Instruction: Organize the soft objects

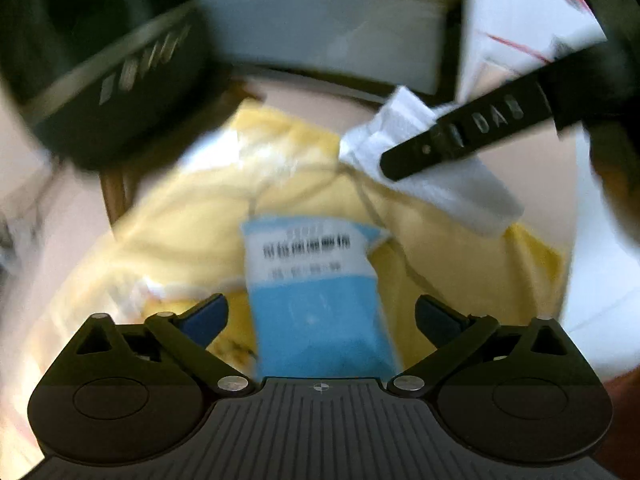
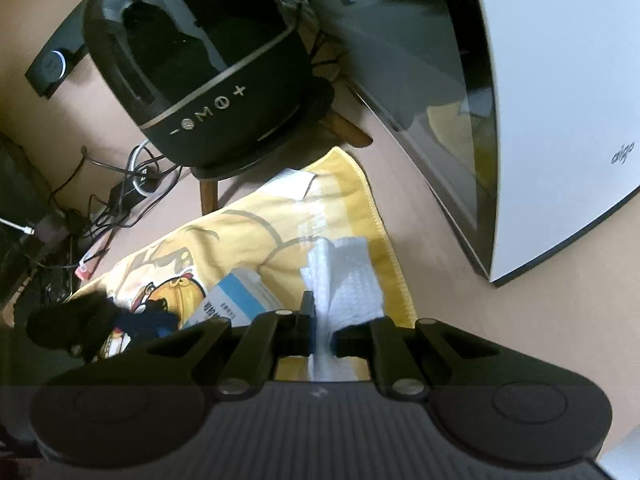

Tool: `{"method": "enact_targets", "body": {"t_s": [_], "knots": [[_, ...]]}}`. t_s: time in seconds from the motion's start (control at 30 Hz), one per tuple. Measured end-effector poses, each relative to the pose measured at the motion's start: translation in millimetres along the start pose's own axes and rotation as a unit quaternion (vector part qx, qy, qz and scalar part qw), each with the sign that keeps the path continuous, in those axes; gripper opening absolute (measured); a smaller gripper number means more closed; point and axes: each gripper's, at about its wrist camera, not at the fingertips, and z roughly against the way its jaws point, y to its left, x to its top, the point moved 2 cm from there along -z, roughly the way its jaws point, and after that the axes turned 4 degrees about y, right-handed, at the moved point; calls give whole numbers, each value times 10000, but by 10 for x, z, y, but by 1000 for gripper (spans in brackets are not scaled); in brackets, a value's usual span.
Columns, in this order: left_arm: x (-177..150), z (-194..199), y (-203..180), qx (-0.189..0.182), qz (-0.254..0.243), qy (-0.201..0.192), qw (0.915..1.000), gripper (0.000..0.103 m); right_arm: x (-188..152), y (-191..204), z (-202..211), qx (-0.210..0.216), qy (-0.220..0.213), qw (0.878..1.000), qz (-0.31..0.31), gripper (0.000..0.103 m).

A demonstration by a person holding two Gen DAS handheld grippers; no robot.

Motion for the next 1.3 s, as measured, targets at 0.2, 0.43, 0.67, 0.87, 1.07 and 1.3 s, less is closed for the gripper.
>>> {"method": "enact_targets", "body": {"t_s": [0.2, 0.43, 0.67, 0.87, 1.07, 1.3], "knots": [[-214, -16, -439, 1181, -2601, -391, 9575, 101, -32, 8, 95, -226, 47, 9994, 256, 13], [-65, -15, 49, 145, -629, 75, 9979, 60, -120, -15, 149, -309, 174, 9991, 249, 14], [-119, -28, 972, -3071, 3970, 195, 8647, 56, -57, 75, 364, -82, -44, 9994, 321, 12], [-388, 10, 928, -2599, 4185, 529, 8686, 56, 89, 311, 369, 1366, 114, 9905, -50, 12], [-539, 192, 961, -1989, 4016, 619, 8918, 69, 22, 326, -207, 2014, 1177, 9688, -840, 12], [-494, 253, 876, -1708, 3376, 568, 9239, 80, 191, 270, -220, 841, 576, 9946, -174, 9]]}}
